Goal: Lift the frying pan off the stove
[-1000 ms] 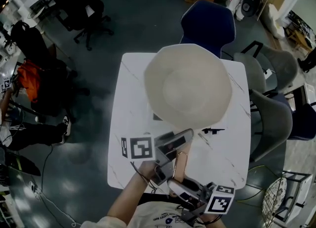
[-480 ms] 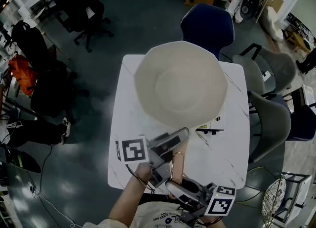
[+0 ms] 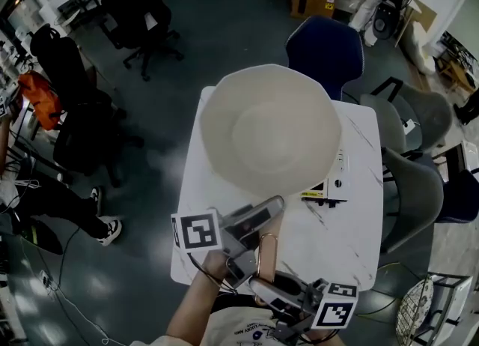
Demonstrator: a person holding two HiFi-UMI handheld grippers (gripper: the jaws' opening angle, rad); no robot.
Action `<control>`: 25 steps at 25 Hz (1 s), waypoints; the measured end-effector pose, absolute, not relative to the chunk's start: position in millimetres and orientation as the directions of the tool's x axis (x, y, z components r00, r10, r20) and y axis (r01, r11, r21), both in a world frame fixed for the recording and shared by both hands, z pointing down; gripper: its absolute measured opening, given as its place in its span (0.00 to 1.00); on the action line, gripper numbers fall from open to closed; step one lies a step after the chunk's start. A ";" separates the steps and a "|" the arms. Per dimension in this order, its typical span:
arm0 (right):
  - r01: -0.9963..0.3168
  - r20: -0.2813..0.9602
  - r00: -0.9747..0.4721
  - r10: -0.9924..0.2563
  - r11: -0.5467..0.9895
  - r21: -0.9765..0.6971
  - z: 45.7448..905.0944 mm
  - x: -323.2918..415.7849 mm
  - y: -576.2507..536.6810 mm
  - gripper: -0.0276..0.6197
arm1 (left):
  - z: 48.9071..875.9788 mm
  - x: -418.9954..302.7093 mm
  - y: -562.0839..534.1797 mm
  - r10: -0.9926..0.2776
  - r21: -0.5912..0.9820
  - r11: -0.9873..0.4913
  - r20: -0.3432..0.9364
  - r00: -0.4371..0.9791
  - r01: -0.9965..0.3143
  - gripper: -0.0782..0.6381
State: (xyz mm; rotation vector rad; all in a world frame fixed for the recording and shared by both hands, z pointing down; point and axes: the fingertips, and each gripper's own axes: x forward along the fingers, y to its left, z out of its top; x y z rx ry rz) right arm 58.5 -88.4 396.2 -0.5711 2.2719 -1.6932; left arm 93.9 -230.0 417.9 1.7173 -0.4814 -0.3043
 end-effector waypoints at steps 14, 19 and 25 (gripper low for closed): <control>-0.125 0.016 -0.923 -0.384 0.261 -0.957 387.8 25.7 -66.6 0.26 | 409.4 52.9 -210.6 -0.531 0.977 -0.145 0.058 0.846 -0.158 0.36; -0.116 0.010 -0.927 -0.374 0.262 -0.958 383.0 19.1 -61.0 0.26 | 405.1 45.0 -205.9 -0.525 0.969 -0.177 0.058 0.849 -0.175 0.36; -0.116 0.008 -0.928 -0.373 0.267 -0.957 380.0 16.9 -56.8 0.26 | 399.7 44.8 -200.8 -0.526 0.976 -0.158 0.047 0.849 -0.151 0.36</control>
